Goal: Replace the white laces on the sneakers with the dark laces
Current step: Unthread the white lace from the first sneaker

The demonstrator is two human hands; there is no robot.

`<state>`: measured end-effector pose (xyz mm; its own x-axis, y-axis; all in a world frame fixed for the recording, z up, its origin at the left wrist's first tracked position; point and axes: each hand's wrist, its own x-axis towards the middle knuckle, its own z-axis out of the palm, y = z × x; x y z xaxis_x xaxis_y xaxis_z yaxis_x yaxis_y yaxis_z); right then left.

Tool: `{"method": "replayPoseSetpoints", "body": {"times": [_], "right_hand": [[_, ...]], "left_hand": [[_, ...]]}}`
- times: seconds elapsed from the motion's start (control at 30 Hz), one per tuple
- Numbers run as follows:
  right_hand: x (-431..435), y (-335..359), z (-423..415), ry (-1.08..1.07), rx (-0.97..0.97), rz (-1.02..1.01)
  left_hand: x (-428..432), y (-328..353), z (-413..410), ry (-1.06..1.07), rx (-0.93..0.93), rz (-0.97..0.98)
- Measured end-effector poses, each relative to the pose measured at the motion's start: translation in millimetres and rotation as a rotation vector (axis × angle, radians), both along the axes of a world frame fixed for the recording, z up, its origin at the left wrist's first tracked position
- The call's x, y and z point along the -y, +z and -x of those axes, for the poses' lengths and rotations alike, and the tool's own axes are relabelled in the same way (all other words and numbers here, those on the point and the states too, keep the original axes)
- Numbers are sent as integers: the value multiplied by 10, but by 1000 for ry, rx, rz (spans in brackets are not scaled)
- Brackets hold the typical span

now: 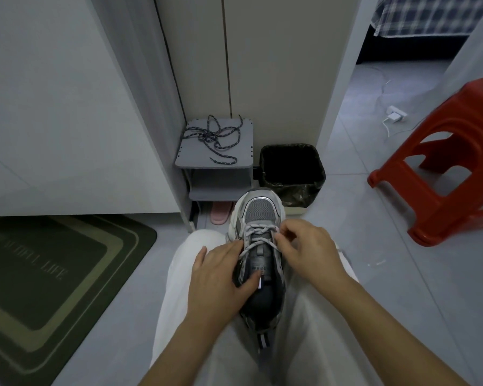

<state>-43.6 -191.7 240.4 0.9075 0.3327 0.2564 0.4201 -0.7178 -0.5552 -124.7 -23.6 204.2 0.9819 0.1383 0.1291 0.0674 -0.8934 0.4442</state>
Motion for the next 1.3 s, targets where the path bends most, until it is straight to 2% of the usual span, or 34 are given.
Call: {"method": "replayPoseSetpoints", "body": {"times": [0.17, 0.23, 0.3, 0.37, 0.47, 0.57, 0.63, 0.73, 0.87, 0.97, 1.07, 1.13, 1.17, 1.23, 1.3], "right_hand": [[-18, 186, -110, -45, 152, 23], [-51, 149, -96, -58, 31, -38], [-35, 91, -88, -100, -188, -144], [-15, 11, -52, -114, -283, -185], [-37, -59, 1, -126, -256, -255], [-22, 3, -19, -119, -129, -171], [2, 73, -80, -120, -83, -189], [-47, 83, -76, -140, -125, -286], [-88, 6, -36, -170, -306, -261], [-84, -61, -45, -157, -370, -335], [-79, -42, -47, -131, -322, -209], [-32, 68, -111, -117, -216, -61], [7, 134, -168, -131, -164, -49], [96, 235, -319, -203, -120, -139], [136, 271, -398, -247, -154, -255]], "left_hand": [[4, 2, -11, -17, -1, 1], [-3, -5, -11, -21, -2, -1], [-4, -2, -7, -20, -1, -2], [-1, 6, -4, -21, -10, -7], [-1, 10, 6, -17, -16, 1], [12, 14, 10, -11, -4, 8], [18, 5, 11, -10, 5, 11], [18, -11, 11, -12, 5, 14], [22, 4, 15, -16, -10, 9], [17, 14, 17, -17, -15, 4], [20, 12, 17, -22, -12, 11], [25, 16, 19, -22, -2, 21], [27, 14, 20, -22, 1, 30], [30, 14, 20, -22, 8, 37], [32, 21, 27, -28, 2, 35]]}}
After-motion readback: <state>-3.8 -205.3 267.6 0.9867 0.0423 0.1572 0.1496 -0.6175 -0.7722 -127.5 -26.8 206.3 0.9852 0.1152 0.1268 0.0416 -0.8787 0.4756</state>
